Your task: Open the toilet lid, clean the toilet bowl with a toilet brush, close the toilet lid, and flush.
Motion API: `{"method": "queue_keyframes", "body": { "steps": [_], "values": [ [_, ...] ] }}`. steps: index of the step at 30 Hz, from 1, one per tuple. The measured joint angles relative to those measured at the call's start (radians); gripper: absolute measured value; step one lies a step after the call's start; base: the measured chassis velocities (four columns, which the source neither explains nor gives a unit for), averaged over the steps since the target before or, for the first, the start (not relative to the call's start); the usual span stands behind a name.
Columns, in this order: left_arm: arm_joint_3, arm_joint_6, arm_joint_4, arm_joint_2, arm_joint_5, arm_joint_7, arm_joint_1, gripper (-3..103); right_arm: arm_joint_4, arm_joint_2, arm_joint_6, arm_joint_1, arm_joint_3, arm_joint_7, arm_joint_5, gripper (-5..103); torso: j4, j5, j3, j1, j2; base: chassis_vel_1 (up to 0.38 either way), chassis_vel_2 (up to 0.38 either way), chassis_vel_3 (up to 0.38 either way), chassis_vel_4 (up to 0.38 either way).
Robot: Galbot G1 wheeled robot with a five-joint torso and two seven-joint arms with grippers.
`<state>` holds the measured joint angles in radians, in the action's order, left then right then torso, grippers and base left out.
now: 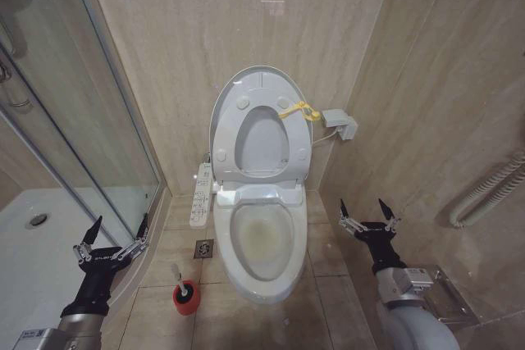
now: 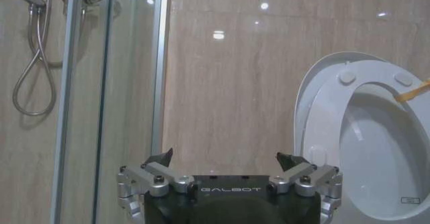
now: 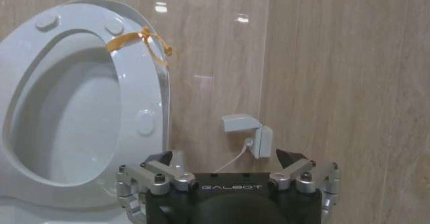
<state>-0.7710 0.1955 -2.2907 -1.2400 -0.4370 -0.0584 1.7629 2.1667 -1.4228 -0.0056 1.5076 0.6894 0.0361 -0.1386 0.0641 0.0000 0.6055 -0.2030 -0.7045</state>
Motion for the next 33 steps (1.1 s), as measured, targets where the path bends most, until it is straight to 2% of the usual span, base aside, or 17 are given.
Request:
{"method": "queue_keyframes", "body": {
  "steps": [14,27,33],
  "values": [
    [0.000,0.000,0.000,0.000,0.000,0.000,0.000,100,-0.056,0.024,0.084,-0.036,-0.013,0.002,0.030,100,-0.0001,-0.0001,0.000,0.000,0.000,-0.033,0.034,0.034,-0.041],
    [0.000,0.000,0.000,0.000,0.000,0.000,0.000,100,-0.108,0.024,0.103,-0.076,-0.013,0.100,0.078,100,0.0000,0.0000,0.000,0.000,0.000,-0.009,0.010,0.007,-0.009],
    [0.000,0.000,0.000,0.000,0.000,0.000,0.000,100,-0.144,0.057,0.065,-0.139,-0.026,0.120,0.083,100,0.0002,0.0001,0.000,0.000,0.000,0.000,0.000,0.000,0.000]
  ]
}}
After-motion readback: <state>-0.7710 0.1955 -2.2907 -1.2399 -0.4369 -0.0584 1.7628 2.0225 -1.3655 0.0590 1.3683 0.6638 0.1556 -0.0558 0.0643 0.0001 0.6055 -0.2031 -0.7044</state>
